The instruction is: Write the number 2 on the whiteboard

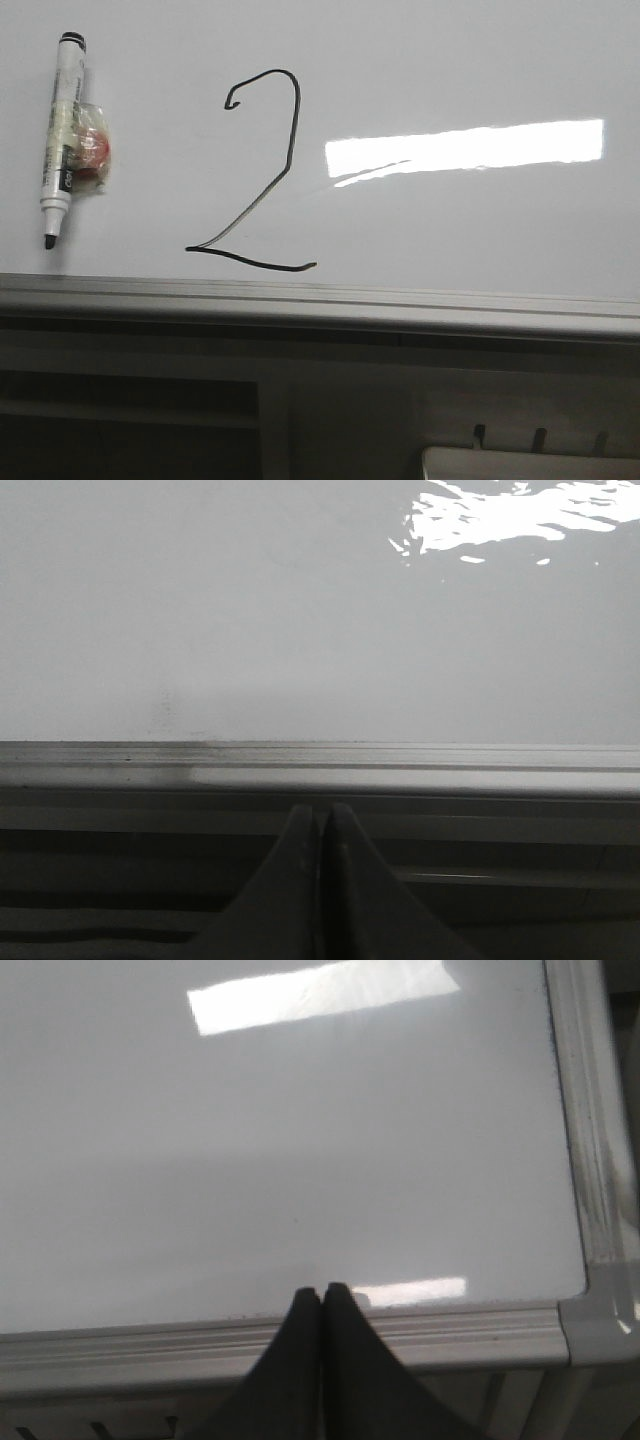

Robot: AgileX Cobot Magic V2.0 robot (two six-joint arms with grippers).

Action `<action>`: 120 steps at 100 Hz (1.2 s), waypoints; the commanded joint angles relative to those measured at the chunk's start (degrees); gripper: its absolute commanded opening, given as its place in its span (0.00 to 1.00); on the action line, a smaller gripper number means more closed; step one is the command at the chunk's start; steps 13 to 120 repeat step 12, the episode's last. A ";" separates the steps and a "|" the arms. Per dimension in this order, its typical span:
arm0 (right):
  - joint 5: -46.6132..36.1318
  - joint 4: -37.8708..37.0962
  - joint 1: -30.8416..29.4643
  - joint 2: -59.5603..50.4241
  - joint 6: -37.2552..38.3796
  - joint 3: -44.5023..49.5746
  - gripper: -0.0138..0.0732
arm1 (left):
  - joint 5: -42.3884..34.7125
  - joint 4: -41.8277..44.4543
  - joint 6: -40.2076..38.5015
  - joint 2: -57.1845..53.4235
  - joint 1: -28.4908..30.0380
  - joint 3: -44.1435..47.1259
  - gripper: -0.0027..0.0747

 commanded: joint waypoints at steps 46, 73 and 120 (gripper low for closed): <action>-1.47 0.42 -0.46 -1.13 -0.78 1.46 0.08 | -3.78 -0.39 0.00 -1.53 0.02 0.71 0.01; -1.47 0.42 -0.46 -1.13 -0.78 1.46 0.08 | -3.78 -0.39 0.00 -1.53 0.02 0.71 0.01; -1.47 0.42 -0.46 -1.13 -0.78 1.46 0.08 | -3.78 -0.39 0.00 -1.53 0.02 0.71 0.01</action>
